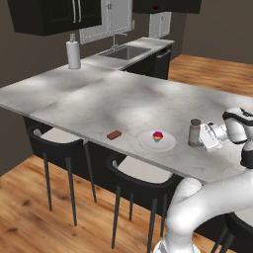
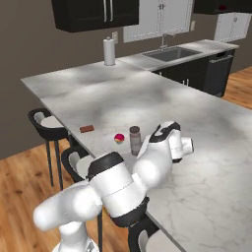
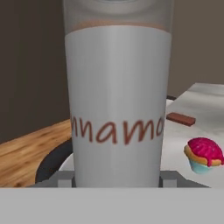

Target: Take the cinnamon bottle from the cabinet and place it on the dining table, next to the plate with the cupcake. Then take the chocolate from the dining counter and place it on the cupcake plate.

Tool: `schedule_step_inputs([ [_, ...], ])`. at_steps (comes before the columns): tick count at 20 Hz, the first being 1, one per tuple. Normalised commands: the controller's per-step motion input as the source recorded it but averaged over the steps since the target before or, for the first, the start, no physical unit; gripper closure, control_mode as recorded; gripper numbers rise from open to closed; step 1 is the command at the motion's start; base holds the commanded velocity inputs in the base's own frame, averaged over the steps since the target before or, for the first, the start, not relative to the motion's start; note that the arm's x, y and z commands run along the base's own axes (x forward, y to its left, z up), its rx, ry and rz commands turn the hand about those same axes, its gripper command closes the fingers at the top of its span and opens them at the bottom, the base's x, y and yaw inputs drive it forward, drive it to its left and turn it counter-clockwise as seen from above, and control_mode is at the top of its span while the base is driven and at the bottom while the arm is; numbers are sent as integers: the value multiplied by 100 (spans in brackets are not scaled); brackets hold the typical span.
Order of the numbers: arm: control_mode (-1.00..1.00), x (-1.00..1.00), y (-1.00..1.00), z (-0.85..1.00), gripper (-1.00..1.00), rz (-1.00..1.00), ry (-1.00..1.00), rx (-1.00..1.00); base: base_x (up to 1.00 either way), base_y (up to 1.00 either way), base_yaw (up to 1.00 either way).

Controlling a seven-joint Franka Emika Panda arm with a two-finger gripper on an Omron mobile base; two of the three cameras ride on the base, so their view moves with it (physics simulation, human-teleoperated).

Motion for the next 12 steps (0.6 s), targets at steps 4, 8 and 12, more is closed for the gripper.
schedule_step_inputs([
  [4,-100,31,-14,-22,100,1,0,1,0,0,0],
  [8,-100,19,-1,-28,100,4,-1,0,0,0,0],
  [12,-100,14,7,-29,100,1,-9,0,0,0,0],
])
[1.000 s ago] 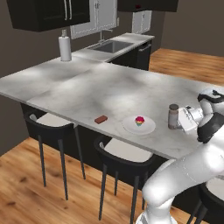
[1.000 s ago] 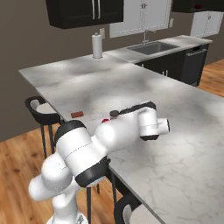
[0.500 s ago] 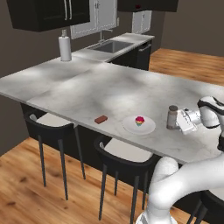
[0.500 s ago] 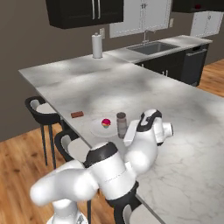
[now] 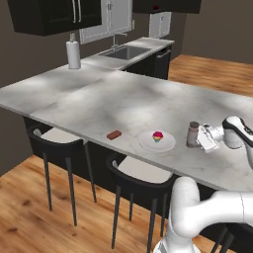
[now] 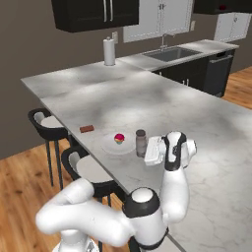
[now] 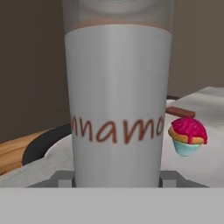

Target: Take the cinnamon bottle from the cabinet and place it on the dining table, next to the plate with the cupcake. Then take the chocolate from the dining counter and place it on the cupcake plate.

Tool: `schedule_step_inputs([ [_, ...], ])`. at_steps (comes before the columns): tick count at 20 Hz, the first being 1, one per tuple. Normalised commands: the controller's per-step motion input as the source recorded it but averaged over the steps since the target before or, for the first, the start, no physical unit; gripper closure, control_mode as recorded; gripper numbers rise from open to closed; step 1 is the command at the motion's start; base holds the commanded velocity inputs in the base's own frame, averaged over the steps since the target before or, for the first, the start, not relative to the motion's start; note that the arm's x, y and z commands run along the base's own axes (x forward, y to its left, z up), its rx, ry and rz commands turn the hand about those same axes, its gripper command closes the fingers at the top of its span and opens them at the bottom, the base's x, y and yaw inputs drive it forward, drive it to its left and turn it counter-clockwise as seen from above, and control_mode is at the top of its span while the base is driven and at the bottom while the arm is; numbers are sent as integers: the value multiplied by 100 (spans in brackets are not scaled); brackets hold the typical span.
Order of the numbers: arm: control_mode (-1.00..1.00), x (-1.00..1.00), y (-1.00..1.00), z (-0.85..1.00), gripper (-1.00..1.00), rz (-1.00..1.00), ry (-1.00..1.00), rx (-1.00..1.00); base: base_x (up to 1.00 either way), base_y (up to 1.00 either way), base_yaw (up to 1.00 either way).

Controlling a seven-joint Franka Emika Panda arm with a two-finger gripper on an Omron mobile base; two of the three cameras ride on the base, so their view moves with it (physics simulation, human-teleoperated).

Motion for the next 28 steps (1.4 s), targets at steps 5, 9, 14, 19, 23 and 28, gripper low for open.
schedule_step_inputs([
  [5,-100,23,2,-29,100,0,-12,0,0,0,0],
  [9,-100,36,0,-27,100,-1,-7,0,0,0,0],
  [14,-100,45,0,-21,100,-5,0,0,0,0,0],
  [19,-100,48,-10,-20,100,-2,3,0,0,0,0],
  [23,-100,30,-11,-29,100,0,1,0,0,0,0],
  [28,-100,16,-4,-30,-100,0,0,0,0,0,0],
])
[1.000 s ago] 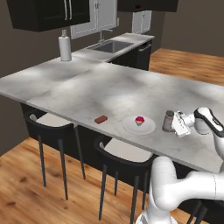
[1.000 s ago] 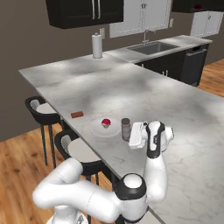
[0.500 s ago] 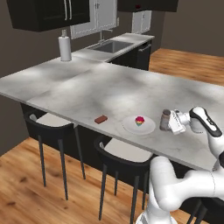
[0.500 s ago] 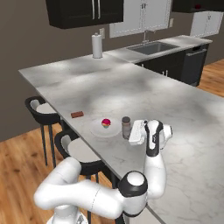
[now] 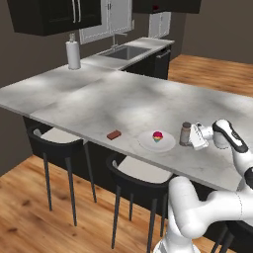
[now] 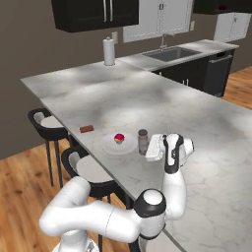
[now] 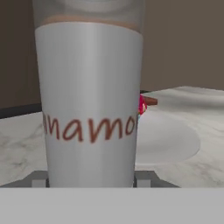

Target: Take the cinnamon bottle from the cabinet and place it on the dining table, next to the plate with the cupcake. Then take the chocolate from the dining counter and place it on the cupcake plate.

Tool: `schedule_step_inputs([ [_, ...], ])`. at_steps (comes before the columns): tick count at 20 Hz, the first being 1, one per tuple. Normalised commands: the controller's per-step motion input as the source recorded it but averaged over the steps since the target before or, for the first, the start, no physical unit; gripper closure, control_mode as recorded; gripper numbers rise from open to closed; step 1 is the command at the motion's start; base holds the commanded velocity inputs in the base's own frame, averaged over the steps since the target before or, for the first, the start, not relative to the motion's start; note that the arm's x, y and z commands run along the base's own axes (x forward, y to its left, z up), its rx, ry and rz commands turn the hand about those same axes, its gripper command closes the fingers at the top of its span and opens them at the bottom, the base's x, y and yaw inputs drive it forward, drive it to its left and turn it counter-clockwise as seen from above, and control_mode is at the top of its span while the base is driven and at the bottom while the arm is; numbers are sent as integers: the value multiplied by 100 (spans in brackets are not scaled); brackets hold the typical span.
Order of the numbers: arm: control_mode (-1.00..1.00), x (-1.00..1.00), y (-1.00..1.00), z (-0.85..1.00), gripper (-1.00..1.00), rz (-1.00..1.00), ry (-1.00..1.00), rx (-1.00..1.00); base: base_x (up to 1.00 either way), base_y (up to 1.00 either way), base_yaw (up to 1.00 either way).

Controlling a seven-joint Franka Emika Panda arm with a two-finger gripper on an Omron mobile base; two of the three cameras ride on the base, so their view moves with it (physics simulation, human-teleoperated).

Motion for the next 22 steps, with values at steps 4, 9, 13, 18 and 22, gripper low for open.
schedule_step_inputs([
  [4,-100,0,-15,-31,-100,0,0,0,0,0,0],
  [9,-100,-1,-32,-14,-100,0,0,0,0,0,0],
  [13,-100,-7,-26,-2,-100,0,0,0,0,0,0],
  [18,-100,-29,-24,0,-100,0,0,0,0,0,0],
  [22,-100,-46,-14,3,-100,-7,0,0,0,0,0],
])
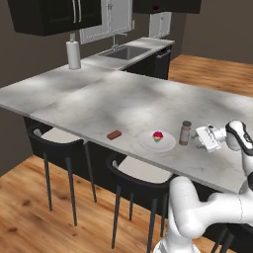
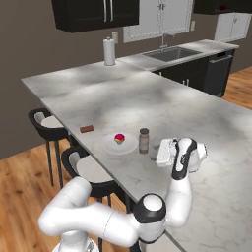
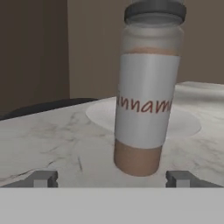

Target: Take the cinnamon bottle from the cabinet and place it on the dining table, next to the plate with the cupcake. Then take the chocolate from the dining counter and place it on the cupcake plate.

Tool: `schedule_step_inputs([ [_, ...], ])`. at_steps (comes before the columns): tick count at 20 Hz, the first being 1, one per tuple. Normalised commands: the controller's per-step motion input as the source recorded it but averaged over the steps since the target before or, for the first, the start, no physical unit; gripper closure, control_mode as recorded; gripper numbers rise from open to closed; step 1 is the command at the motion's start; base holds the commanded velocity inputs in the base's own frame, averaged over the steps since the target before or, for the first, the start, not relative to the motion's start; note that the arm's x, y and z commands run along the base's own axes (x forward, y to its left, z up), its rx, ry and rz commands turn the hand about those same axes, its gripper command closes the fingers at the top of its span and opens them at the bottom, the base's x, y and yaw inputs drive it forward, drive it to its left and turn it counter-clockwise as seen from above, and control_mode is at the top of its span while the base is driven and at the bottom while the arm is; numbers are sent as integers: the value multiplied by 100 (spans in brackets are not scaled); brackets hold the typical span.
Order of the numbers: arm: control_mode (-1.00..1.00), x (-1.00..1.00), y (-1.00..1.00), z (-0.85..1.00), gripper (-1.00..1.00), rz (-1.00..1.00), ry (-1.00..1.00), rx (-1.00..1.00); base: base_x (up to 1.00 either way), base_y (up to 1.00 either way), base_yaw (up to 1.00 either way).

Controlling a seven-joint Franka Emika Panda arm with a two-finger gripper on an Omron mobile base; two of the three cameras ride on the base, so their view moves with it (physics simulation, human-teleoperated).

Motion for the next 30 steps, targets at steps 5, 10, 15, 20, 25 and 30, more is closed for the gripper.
schedule_step_inputs([
  [5,-100,-55,5,7,-100,-16,0,-18,0,0,0],
  [10,-100,-48,14,15,-100,-21,0,-34,0,0,0],
  [15,-100,-38,12,32,-100,-23,2,-25,0,0,0],
  [20,-100,-35,19,36,-100,-32,14,-9,0,0,0],
  [25,-100,-25,34,35,-100,-39,22,0,0,0,0],
  [30,-100,-9,42,42,-100,-28,11,-15,0,0,0],
])
